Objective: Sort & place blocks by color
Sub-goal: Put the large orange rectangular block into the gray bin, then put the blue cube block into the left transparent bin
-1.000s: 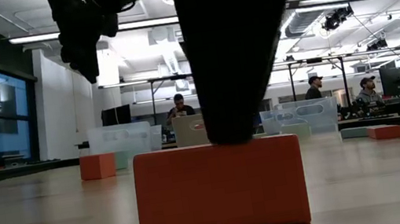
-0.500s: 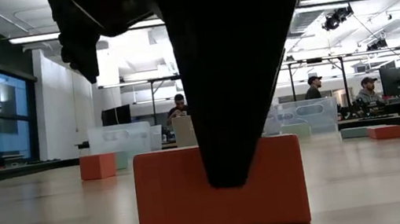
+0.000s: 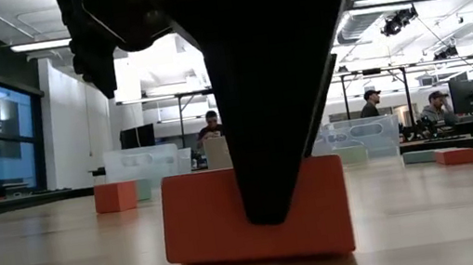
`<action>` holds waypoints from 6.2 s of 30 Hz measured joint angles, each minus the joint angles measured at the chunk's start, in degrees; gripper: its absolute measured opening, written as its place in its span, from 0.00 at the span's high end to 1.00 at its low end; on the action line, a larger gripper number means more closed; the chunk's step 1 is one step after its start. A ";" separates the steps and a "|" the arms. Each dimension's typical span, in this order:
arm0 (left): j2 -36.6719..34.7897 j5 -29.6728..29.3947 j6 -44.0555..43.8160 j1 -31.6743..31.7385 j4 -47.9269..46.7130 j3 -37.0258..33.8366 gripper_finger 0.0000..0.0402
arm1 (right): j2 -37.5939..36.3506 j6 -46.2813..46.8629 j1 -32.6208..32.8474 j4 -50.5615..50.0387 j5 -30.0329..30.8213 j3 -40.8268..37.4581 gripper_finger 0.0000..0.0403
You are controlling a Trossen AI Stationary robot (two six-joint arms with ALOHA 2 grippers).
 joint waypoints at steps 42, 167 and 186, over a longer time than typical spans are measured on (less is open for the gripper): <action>0.02 0.00 0.00 0.00 0.24 -0.04 0.60 | -14.21 -33.96 -27.16 -18.56 20.07 6.38 0.72; 0.06 0.02 -0.44 0.02 4.48 -0.04 0.60 | -10.68 -49.90 -56.17 12.10 -3.65 -16.91 0.53; 0.06 -6.33 2.38 0.03 4.47 -0.04 0.47 | -11.19 -45.71 -56.17 -2.35 0.62 6.68 0.53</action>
